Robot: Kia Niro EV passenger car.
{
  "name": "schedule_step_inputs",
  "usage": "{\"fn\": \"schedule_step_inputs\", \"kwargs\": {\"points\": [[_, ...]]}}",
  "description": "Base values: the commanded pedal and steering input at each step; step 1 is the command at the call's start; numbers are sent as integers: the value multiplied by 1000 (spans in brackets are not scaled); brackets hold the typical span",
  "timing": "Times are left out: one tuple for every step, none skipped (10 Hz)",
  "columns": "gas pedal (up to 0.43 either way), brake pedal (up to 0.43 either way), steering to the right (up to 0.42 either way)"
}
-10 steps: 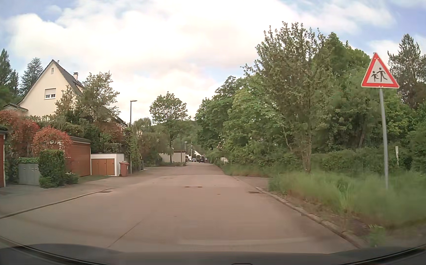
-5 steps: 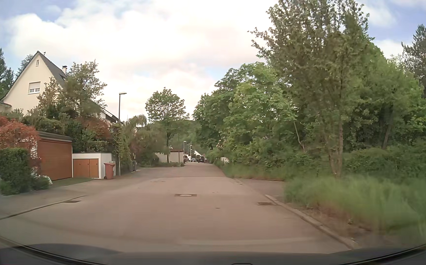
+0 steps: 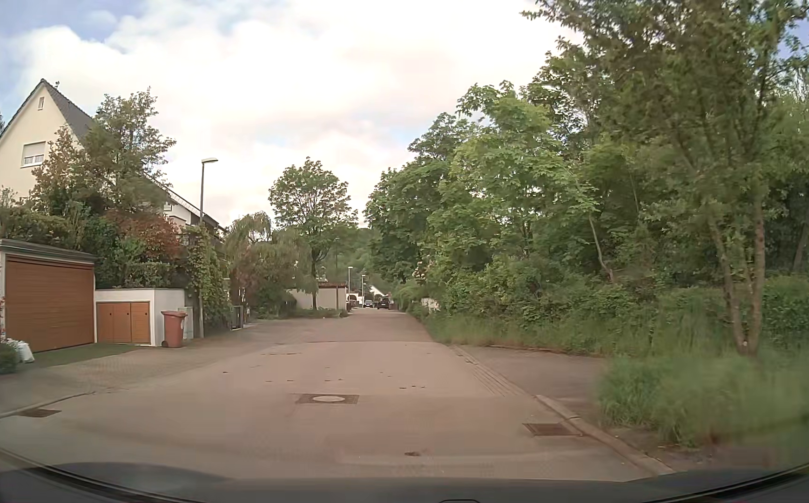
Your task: Follow the waypoints while adhering to traffic rules and regulations
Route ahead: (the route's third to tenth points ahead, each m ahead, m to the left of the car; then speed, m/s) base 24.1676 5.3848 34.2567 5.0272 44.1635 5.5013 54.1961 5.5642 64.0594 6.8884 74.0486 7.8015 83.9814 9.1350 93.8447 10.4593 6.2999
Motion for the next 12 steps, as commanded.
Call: {"fn": "schedule_step_inputs", "kwargs": {"points": [[28, 0, -14], [39, 0, -15], [39, 0, -16], [39, 0, -16], [39, 0, -16], [79, 0, -16], [79, 0, -18], [79, 0, -19], [67, 0, -19], [67, 0, -18], [67, 0, -20], [59, 0, -20]]}}
